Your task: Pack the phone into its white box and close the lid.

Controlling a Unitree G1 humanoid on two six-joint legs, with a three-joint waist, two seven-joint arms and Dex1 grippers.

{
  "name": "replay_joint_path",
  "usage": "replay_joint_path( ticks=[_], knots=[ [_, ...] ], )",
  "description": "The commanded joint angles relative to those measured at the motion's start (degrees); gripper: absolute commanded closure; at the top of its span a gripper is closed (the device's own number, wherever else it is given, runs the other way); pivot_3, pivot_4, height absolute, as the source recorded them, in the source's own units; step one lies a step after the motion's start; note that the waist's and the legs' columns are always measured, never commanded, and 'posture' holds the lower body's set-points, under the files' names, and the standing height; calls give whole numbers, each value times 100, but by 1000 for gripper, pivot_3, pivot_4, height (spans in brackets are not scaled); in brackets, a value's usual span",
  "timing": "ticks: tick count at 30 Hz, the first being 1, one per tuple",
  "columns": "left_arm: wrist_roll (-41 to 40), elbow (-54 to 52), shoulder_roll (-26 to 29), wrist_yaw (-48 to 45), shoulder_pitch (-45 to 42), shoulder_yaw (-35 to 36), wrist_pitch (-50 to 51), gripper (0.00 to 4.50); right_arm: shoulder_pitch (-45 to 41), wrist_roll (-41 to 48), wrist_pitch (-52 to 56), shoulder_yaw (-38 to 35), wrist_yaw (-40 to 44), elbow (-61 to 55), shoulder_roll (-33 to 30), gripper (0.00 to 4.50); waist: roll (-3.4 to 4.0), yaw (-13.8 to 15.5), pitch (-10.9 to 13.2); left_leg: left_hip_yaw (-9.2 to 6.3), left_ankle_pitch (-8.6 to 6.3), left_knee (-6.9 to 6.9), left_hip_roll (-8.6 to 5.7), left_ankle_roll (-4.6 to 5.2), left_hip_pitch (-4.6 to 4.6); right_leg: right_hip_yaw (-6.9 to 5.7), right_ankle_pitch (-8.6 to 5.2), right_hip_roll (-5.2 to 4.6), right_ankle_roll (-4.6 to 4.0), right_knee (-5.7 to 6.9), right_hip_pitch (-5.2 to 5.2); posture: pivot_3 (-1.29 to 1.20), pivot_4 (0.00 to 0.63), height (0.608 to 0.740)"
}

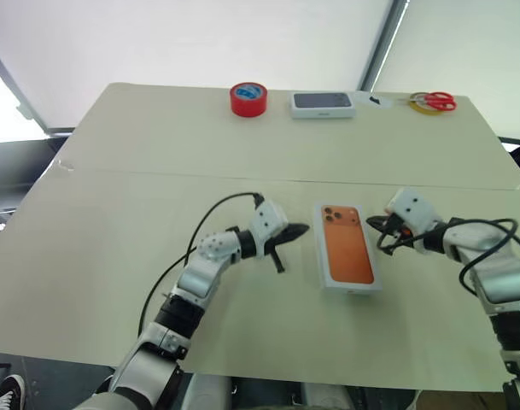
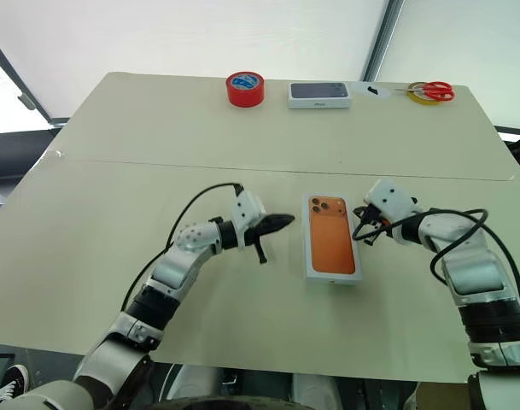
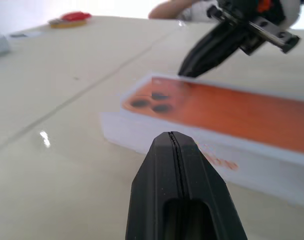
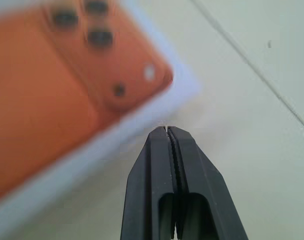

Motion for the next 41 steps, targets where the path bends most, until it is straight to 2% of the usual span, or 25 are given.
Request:
replay_joint_path(
  ticks=[1, 3, 7, 9, 11, 12, 14, 15, 19, 21, 22, 25, 28, 30, 32, 35, 41],
  knots=[
    [110, 309, -279, 226, -505, -30, -185, 4500, 199, 719, 380, -272, 470, -626, -77, 4452, 0, 39, 0, 0, -2, 8, 0, 4, -3, 0, 0, 1, 0, 0, 1, 0, 150, 740],
    [411, 793, -338, 289, -694, -230, -296, 4500, 505, 803, 459, -131, 775, -925, -265, 4452, 2, 71, -2, 1, -8, 19, 0, 13, -3, 0, 0, 1, 1, 0, 7, 0, 150, 740],
    [1032, 1820, -298, 40, -874, -863, -147, 4500, 1118, -34, 5, 612, 914, -1027, -799, 4452, 9, 76, -6, 3, -34, 29, -4, 57, -2, -1, -1, 8, 1, 4, 8, 0, 150, 740],
    [1253, 2027, -233, 73, -831, -1028, -250, 4500, 1153, -105, 153, 752, 778, -1056, -807, 4452, -19, 84, -30, 1, -38, 38, 1, 65, 1, 0, -1, 7, 2, 5, 15, 0, 150, 740],
    [1121, 1978, -234, -8, -772, -908, -77, 4500, 1028, 115, 515, 707, 683, -1109, -667, 4452, -33, 88, -39, -7, -45, 36, 3, 74, 51, -5, -2, 7, 1, -7, 69, 0, 150, 740],
    [911, 1866, -238, -137, -744, -758, 162, 4500, 884, 505, 910, 523, 661, -1143, -499, 4221, -43, 76, -46, -7, -50, 31, 4, 78, 77, -5, -3, 4, 0, -15, 96, 0, 150, 740],
    [626, 1580, -192, -181, -701, -452, 250, 3983, 645, 827, 1088, 294, 583, -1159, -256, 3676, -51, 54, -49, -7, -52, 29, 7, 80, 84, -3, -3, -2, 0, -19, 105, 0, 150, 740],
    [464, 1391, -165, -188, -674, -279, 314, 3655, 569, 862, 1044, 226, 536, -1151, -178, 3191, -49, 34, -49, -8, -52, 29, 8, 79, 82, -3, -2, -6, -1, -19, 101, 0, 150, 740],
    [-225, 68, 289, -511, -351, 289, 772, 1694, 307, 1082, 951, -158, 353, -965, 48, 1136, -27, -29, -37, -8, -47, 20, 8, 69, 56, -2, -3, -8, -1, -17, 69, 0, 150, 740],
    [-404, -661, 694, -432, -99, 659, 945, 608, 137, 1319, 985, -448, 344, -852, 98, 24, -27, -60, -37, -8, -24, 25, 8, 31, 15, -2, -2, -9, 0, -11, 32, 0, 150, 740],
    [-490, -974, 875, -395, 40, 828, 1003, 225, 82, 1399, 1007, -540, 380, -818, 70, 0, -27, -64, -37, -8, -22, 28, 7, 27, 0, -2, -2, -10, 0, -6, 17, 0, 150, 740],
    [-1173, -1961, 1553, -579, 577, 1389, 1857, 225, -72, 1876, 1520, -814, 596, -706, -77, 0, -18, -88, -41, -8, -20, 25, 8, 25, -1, -2, -2, -8, 0, -3, 14, 0, 150, 740],
    [-1307, -2477, 2376, -684, 1248, 1946, 1992, 225, 96, 1604, 925, -844, 822, -603, -313, 0, -15, -98, -40, -7, -31, 22, 8, 44, 2, -2, -2, -9, 0, -4, 16, 0, 150, 740],
    [-1397, -2650, 2726, -757, 1588, 2136, 1977, 225, 205, 1418, 503, -833, 860, -562, -389, 0, -14, -74, -38, -7, -38, 22, 8, 56, 2, -2, -2, -10, 0, -6, 16, 0, 150, 740],
    [-1560, -2725, 3041, -816, 2202, 2628, 1940, 225, 331, 1461, 362, -890, 1086, -474, -514, 0, -13, -57, -38, -7, -40, 23, 6, 58, 2, -2, -2, -13, -1, -6, 17, 0, 150, 740],
    [-1768, -2994, 3259, -814, 2974, 3120, 1931, 225, 550, 1291, -176, -912, 1337, -282, -653, 0, -9, -69, -35, -6, -44, 22, 4, 64, 2, -1, -2, -21, -1, -9, 16, 0, 150, 740],
    [-1799, -3276, 3427, -756, 3851, 3474, 1755, 225, 726, 975, -1071, -883, 1689, 356, -831, 0, -8, -63, -35, -5, -44, 21, 0, 63, 5, -2, -3, -33, -3, -9, 19, 0, 150, 740]
  ],
)
